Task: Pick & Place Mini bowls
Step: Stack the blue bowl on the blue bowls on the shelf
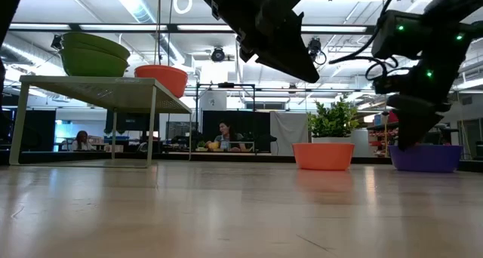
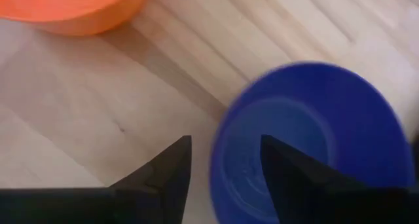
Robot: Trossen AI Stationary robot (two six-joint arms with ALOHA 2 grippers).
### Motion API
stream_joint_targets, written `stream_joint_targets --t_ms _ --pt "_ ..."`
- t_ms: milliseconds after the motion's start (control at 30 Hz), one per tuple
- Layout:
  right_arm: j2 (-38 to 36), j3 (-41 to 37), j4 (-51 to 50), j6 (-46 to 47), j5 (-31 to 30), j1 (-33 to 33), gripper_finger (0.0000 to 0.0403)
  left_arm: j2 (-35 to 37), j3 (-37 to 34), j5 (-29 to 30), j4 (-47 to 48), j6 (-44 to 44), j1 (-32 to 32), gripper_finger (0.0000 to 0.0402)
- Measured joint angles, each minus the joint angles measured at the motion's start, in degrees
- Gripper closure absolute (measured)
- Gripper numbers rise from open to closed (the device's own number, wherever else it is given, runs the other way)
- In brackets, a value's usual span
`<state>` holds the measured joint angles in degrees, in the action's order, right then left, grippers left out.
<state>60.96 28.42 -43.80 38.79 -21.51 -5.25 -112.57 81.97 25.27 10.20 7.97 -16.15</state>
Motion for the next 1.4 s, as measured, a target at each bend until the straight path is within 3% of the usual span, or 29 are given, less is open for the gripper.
stream_joint_targets --t_ms 233,567,733,900,1033,1167,1400 --pt "0.88 0.00 2.10 -2.32 2.12 -0.84 0.0244 0.00 0.00 -0.05 0.69 -0.33 -1.53 0.0381" --pt "0.88 -0.02 2.64 -5.91 6.04 -0.18 0.0389 0.00 0.00 -0.05 0.89 0.34 -1.83 0.0380" --pt "0.84 0.02 5.53 -7.58 11.63 5.11 0.0385 0.00 0.00 -1.73 0.85 0.39 -1.83 0.0380" --pt "0.86 0.04 10.42 -11.92 22.12 13.72 0.0396 0.00 0.00 -1.80 0.54 0.38 -1.81 0.0373" --pt "0.88 0.02 17.62 -17.55 29.45 21.33 0.0395 0.00 0.00 -2.96 -0.47 0.30 -1.81 0.0331" --pt "0.89 0.00 27.84 -25.20 33.08 27.11 0.0397 0.00 0.02 -5.77 -2.42 -1.89 -1.73 0.0264" --pt "0.92 -0.02 38.63 -35.67 34.83 29.94 0.0401 0.00 0.04 -7.67 -7.15 -9.68 -1.55 0.0175"
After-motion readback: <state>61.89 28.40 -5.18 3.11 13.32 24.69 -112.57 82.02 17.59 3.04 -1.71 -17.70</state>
